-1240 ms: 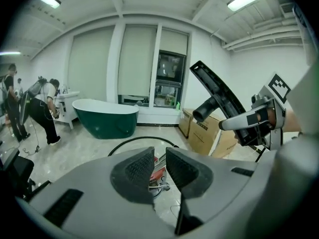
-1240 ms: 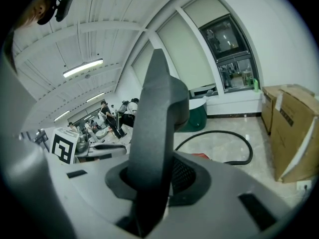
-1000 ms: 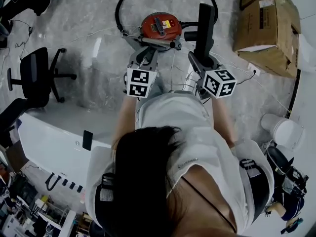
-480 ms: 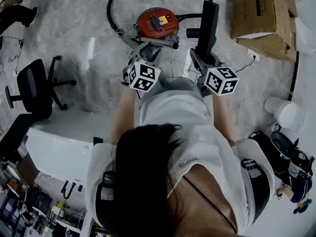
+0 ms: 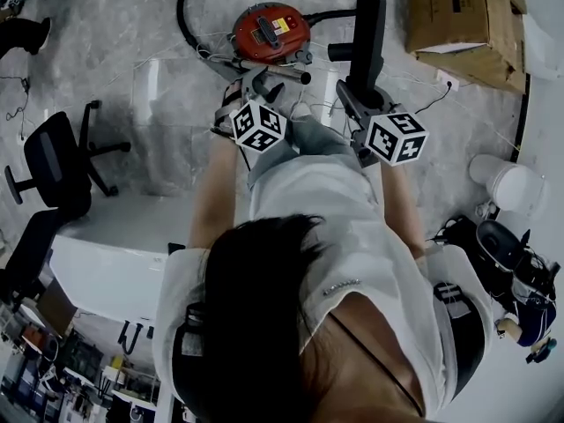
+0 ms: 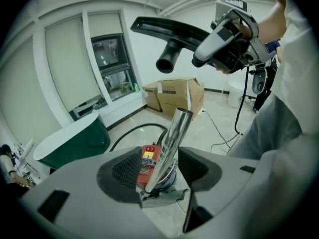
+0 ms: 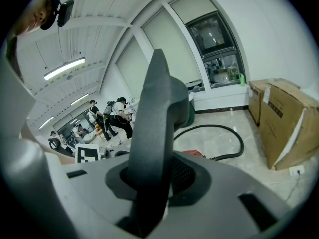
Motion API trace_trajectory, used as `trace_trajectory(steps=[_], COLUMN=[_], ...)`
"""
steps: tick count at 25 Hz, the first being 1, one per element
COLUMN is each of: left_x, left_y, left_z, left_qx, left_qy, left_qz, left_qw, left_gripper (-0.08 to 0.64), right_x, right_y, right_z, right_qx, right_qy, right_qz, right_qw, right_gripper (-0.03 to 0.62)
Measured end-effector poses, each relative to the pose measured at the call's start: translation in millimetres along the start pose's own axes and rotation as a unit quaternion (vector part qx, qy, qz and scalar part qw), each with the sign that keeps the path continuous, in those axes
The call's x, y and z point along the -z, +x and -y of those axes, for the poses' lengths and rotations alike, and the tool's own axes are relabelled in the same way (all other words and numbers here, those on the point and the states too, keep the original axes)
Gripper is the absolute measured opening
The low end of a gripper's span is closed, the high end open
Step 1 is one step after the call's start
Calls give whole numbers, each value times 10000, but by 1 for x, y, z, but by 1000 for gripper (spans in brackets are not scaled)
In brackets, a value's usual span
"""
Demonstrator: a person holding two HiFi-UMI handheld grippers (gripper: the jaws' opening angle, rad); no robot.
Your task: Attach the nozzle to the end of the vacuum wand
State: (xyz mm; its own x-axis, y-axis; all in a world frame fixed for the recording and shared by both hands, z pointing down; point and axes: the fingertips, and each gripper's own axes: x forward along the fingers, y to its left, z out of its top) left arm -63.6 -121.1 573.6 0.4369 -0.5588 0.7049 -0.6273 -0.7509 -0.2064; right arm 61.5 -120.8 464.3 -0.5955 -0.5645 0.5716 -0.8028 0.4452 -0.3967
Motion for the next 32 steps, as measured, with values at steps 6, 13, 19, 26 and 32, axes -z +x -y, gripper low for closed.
trace_trajectory(steps=[6, 13, 19, 26, 32], left_x=[4, 2, 3, -7, -12], left_y=[14, 29, 35, 57, 69], left_z=[1, 5, 10, 21, 20], left_qx=[-21, -50, -144, -18, 36], left_qy=[67, 142, 425, 833, 294], left_qz=[-142, -120, -135, -247, -289], left_qw=[9999, 9998, 9989, 9962, 9991], left_gripper=[213, 213, 213, 213, 213], right_x=[-6, 12, 18, 23, 25], right_y=[4, 10, 13, 15, 15], right_z=[0, 4, 6, 9, 14], right_qx=[-168, -334, -542, -653, -710], right_qy=[-70, 8, -26, -88, -21], right_qz=[-124, -391, -535, -676, -668], right_qw=[9998, 9987, 9971, 9955, 9952], right_gripper=[107, 107, 107, 107, 107])
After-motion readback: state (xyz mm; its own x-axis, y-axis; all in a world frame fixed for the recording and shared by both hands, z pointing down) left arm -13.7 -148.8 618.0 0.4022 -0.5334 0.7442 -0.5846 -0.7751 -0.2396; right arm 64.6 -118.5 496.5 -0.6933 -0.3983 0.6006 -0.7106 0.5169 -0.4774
